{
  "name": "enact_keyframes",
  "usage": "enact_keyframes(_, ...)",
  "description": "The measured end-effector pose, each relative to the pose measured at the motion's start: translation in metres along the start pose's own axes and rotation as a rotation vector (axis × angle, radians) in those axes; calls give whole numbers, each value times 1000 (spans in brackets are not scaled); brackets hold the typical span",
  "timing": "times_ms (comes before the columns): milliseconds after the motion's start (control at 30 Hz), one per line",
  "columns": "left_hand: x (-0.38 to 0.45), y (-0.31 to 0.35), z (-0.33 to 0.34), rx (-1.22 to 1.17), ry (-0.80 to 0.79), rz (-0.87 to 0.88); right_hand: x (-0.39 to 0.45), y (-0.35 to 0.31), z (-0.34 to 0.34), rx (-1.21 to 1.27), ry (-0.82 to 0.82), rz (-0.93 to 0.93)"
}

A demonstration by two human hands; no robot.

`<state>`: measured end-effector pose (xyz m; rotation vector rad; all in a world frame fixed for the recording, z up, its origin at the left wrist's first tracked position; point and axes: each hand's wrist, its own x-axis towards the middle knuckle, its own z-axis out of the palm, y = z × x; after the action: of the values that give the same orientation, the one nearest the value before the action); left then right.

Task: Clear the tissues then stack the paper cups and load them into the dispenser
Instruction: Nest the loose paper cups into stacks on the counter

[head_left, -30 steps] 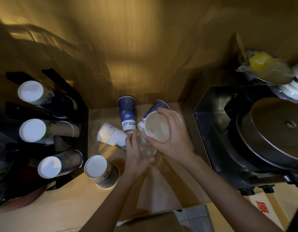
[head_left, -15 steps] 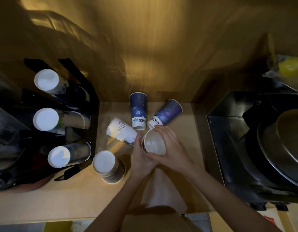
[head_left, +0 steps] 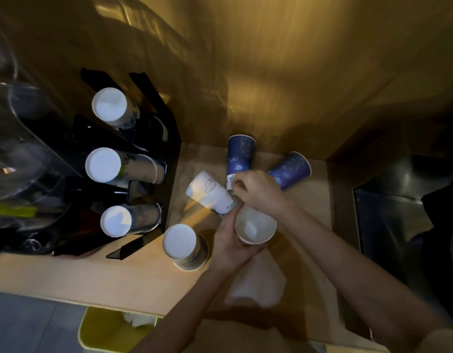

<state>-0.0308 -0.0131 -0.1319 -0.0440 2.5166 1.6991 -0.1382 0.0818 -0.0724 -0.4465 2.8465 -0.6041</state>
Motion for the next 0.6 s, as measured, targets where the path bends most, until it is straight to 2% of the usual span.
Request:
enact_keyframes(167, 5, 2, -6, 35, -40, 29, 53, -29, 32, 107, -219, -42)
enact_keyframes(267, 7, 1, -11, 28, -85, 21, 67, -38, 51, 32, -290, -10)
enact_keyframes(333, 7, 2, -12, 6, -94, 9, 72, -39, 63, -44, -319, -8)
enact_keyframes(467, 6, 7, -12, 9, -76, 7, 74, -37, 71, 36, -390, 43)
enact_keyframes(600, 7, 2, -11, 55, -78, 9, 73, -34, 57, 142, -318, 24)
